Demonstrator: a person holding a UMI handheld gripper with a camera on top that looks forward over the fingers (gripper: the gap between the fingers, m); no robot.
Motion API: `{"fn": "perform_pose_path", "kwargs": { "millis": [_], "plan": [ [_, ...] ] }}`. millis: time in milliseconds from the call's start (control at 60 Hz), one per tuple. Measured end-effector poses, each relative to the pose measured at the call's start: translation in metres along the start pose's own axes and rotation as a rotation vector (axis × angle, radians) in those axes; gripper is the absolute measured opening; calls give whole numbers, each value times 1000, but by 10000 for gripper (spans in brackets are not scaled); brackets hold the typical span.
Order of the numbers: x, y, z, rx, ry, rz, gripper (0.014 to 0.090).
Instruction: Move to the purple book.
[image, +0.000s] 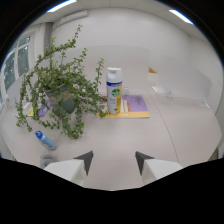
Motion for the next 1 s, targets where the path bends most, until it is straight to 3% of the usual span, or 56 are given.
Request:
{"fn": "perform_pose_path", "kwargs": {
  "millis": [400,733,1000],
  "plan": [
    [10,-1,5,-6,3,3,847],
    [71,-1,31,-40,46,-2,845],
    [109,-28,76,-33,33,-7,844]
  ]
}}
